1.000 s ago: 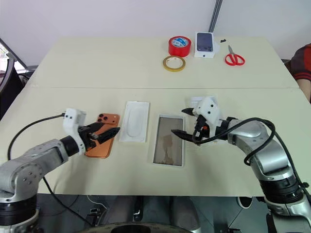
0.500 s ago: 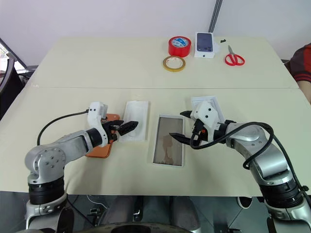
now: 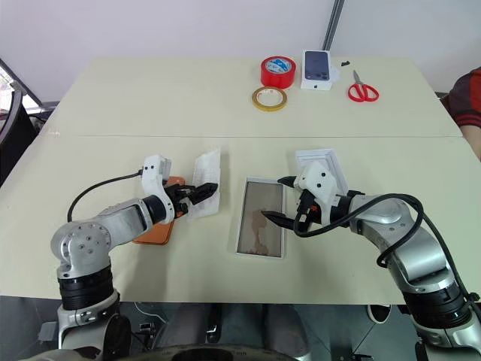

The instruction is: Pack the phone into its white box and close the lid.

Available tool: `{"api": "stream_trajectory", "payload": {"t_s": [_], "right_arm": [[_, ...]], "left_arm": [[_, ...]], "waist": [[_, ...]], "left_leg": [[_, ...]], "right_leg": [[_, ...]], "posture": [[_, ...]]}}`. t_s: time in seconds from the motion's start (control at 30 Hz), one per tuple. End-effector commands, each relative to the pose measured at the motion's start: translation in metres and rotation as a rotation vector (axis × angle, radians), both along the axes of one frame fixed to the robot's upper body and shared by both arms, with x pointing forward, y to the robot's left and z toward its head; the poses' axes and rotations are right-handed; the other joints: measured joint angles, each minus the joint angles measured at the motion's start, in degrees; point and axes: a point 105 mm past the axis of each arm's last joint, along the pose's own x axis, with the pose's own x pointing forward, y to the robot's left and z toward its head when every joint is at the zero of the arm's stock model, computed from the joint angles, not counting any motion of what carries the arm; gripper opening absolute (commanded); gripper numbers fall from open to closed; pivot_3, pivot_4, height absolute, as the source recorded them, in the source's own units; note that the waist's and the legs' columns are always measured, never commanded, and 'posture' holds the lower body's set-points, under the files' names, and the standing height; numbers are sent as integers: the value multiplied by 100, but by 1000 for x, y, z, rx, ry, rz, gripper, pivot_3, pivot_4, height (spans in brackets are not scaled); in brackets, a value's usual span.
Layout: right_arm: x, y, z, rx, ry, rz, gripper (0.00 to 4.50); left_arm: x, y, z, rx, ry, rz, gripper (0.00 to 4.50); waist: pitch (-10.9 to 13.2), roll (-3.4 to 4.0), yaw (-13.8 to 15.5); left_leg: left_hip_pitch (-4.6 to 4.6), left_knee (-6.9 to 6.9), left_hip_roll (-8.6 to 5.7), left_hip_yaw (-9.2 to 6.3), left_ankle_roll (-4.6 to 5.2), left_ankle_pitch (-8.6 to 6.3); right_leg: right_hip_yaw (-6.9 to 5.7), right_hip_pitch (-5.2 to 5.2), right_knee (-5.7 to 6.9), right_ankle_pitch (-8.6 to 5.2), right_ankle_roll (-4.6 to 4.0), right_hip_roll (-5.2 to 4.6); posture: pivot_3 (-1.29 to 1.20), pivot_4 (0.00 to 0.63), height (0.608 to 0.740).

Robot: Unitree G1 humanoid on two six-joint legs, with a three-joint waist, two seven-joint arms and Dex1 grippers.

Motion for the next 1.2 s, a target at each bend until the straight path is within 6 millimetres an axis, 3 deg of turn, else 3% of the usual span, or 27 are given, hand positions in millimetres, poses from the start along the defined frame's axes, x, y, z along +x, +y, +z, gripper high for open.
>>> {"api": "stream_trajectory", "payload": {"t_s": [0.03, 0.4, 0.57, 0.8, 0.87, 0.93, 1.13, 1.2], "right_arm": [[-2, 2, 12, 2, -50, 25, 4493], [-6, 11, 15, 15, -38, 92, 4493], [-7, 12, 14, 16, -36, 95, 4493], [-9, 13, 13, 13, -36, 95, 4493], [-9, 14, 13, 7, -37, 97, 4500], [-10, 14, 12, -4, -37, 99, 4500], [-16, 14, 5, -88, -25, 126, 4500], [-25, 17, 1, -133, -11, 169, 4500]], "left_arm": [[-1, 4, 16, -6, -58, 14, 4472], [-2, 4, 12, -1, -22, 39, 4472], [-2, 2, 1, 21, 40, 45, 4472], [6, -1, -5, -26, 96, 103, 4472], [11, -1, -5, -55, 109, 131, 3955], [14, 1, -5, -67, 115, 147, 3121], [15, 3, -6, -54, 119, 149, 37], [16, 4, -3, -64, 107, 150, 37]], "waist": [[0, 0, -2], [1, -1, -3], [1, -1, 3], [1, -2, 13], [0, -2, 22], [1, -3, 12], [2, -5, 10], [3, -7, 12]], "left_leg": [[0, 0, 0, 0, 0, 0], [0, 0, 0, 0, -3, 2], [0, 0, 0, 0, -3, 2], [0, 0, 0, 0, -5, 3], [0, 0, 0, 0, -6, 3], [0, 0, -1, 0, -6, 3], [-1, 0, -1, 0, -16, 9], [-1, 0, -1, 0, -17, 10]], "right_leg": [[0, 0, 0, 0, 0, 0], [0, 0, 0, 0, 0, 1], [0, 0, 0, 0, 0, 1], [0, 1, -1, 0, 0, 1], [0, 1, -1, 0, 0, 1], [0, 1, -1, 0, 0, 1], [0, 0, -1, 0, 0, 2], [0, 0, -2, 0, 0, 2]], "posture": [[0, 150, 740], [0, 150, 740], [0, 150, 740], [0, 150, 740], [0, 150, 740], [0, 150, 740], [0, 150, 740], [0, 150, 740]]}}
